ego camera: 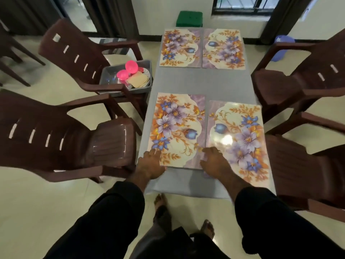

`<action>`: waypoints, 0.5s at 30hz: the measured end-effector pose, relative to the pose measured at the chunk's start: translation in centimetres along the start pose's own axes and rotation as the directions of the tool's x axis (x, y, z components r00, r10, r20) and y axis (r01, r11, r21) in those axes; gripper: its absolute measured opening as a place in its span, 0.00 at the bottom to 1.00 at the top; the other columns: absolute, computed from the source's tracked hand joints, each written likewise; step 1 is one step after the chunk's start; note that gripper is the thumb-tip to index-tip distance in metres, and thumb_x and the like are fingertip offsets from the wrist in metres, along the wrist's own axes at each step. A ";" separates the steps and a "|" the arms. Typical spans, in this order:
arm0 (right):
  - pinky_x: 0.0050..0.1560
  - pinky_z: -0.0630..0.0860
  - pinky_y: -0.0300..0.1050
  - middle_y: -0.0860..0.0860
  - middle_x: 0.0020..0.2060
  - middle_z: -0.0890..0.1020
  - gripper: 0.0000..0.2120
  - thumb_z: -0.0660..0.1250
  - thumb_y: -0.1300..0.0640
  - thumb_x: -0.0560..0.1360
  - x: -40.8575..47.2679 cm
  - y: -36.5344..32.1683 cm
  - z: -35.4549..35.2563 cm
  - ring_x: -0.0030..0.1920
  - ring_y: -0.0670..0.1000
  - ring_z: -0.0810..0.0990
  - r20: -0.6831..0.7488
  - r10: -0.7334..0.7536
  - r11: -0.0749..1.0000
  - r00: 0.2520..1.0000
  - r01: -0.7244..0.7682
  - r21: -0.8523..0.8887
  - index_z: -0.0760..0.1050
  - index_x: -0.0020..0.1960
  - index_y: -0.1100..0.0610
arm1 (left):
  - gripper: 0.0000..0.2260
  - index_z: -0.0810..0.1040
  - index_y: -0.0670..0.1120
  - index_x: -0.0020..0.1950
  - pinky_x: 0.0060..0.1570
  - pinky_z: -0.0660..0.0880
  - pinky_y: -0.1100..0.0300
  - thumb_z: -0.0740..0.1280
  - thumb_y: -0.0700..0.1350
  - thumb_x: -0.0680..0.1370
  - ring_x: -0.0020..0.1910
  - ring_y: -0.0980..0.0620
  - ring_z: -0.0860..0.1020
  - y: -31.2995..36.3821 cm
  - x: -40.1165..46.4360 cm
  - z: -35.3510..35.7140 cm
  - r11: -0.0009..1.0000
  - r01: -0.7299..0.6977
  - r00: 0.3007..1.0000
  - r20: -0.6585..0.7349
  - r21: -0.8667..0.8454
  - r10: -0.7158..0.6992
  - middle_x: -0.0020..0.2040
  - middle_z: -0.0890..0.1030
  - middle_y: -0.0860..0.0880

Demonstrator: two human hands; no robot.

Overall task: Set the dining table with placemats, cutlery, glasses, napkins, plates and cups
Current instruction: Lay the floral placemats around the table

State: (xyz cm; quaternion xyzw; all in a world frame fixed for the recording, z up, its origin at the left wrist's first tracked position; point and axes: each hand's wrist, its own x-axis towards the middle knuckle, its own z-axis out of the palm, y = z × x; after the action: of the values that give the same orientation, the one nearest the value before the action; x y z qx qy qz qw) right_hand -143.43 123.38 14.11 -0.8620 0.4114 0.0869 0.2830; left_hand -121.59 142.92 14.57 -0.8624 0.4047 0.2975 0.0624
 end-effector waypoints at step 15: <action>0.76 0.58 0.67 0.55 0.81 0.65 0.32 0.62 0.39 0.82 4.9 -5.0 5.4 0.81 0.59 0.62 0.016 -0.196 0.880 0.980 0.184 -0.437 0.66 0.79 0.55 | 0.41 0.48 0.47 0.88 0.84 0.49 0.40 0.56 0.69 0.84 0.87 0.46 0.48 -7.0 2.5 1.9 0.990 -0.123 0.989 -0.078 0.069 0.128 0.88 0.46 0.46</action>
State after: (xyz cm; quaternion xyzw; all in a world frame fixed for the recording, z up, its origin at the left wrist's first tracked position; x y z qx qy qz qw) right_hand -136.01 125.66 9.90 -0.9408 0.2990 0.1363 0.0838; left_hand -116.06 146.56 10.71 -0.8444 0.4698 0.2518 0.0545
